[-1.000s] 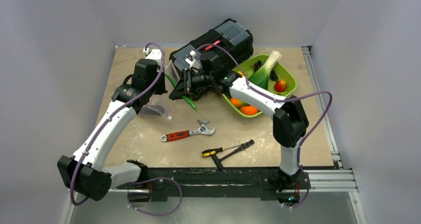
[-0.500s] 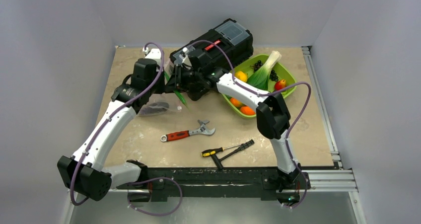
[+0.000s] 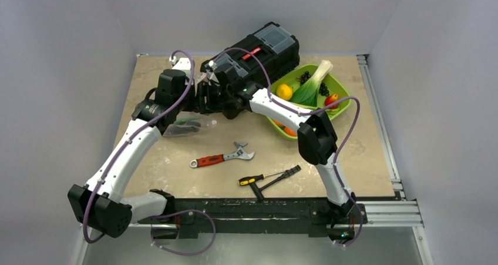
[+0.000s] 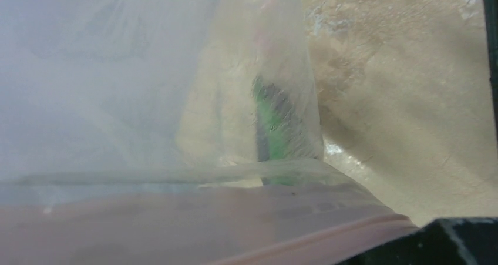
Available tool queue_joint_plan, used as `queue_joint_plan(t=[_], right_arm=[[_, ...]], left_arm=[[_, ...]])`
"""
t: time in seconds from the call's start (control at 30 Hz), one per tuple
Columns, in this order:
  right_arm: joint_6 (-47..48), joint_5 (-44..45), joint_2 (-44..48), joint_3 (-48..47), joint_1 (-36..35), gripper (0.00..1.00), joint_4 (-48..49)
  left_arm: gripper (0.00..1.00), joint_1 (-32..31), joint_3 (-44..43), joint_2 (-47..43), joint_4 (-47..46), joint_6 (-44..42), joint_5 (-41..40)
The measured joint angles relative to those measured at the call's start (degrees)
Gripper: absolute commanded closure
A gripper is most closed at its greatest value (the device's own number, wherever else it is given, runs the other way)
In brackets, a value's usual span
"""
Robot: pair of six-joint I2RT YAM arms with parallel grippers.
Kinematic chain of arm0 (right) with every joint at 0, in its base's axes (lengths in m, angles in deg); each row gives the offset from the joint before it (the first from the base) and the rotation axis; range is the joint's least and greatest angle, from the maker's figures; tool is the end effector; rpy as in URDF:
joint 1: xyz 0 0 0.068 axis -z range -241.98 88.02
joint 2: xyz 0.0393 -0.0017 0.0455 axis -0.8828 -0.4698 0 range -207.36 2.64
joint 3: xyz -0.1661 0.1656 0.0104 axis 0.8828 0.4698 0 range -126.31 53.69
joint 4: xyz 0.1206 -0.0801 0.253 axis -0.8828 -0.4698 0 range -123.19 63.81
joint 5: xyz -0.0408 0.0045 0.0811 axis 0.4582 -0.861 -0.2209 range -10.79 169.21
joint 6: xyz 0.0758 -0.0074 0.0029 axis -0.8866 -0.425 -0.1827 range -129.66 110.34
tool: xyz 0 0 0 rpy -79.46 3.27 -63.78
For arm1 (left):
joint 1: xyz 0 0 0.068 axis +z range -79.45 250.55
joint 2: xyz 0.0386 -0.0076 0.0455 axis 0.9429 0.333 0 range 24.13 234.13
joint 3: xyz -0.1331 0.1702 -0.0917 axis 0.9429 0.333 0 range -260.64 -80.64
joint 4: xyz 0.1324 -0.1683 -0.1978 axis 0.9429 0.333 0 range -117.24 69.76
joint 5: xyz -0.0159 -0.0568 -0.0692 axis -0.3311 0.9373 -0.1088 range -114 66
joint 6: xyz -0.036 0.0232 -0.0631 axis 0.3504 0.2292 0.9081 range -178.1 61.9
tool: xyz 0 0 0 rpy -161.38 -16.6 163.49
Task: Place the food in the zip-top bag and seal the zipper
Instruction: Place the fake vegetable in the zipper food storage bag, then pick up the fake vegetable from the bin.
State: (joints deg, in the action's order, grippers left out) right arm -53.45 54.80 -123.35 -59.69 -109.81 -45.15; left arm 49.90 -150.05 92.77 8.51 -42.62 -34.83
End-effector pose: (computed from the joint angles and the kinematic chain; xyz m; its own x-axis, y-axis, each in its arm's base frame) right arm 0.3484 0.4243 0.2237 -0.8843 -0.0375 -0.4653 -0.4146 0.5214 0.7458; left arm 0.3102 -0.1039 0.3073 -0.5710 -0.0651 -0.8184 0.0517 0.9920 -0.1149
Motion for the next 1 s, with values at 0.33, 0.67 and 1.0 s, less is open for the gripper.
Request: queue_joint_plan(t=[0.33, 0.67, 1.0], right_arm=[[4.87, 3.5, 6.97, 6.27, -0.31, 0.4, -1.22], [9.88, 6.82, 28.94, 17.16, 1.44, 0.38, -1.14], [10.51, 21.73, 50.21, 46.75, 25.05, 0.35, 6.69]], left_arm=[[1.0, -0.26, 0.0, -0.26, 1.18, 0.0, 0.52], [1.0, -0.26, 0.0, -0.26, 1.09, 0.0, -0.04], [1.0, -0.26, 0.0, -0.24, 1.09, 0.0, -0.04]])
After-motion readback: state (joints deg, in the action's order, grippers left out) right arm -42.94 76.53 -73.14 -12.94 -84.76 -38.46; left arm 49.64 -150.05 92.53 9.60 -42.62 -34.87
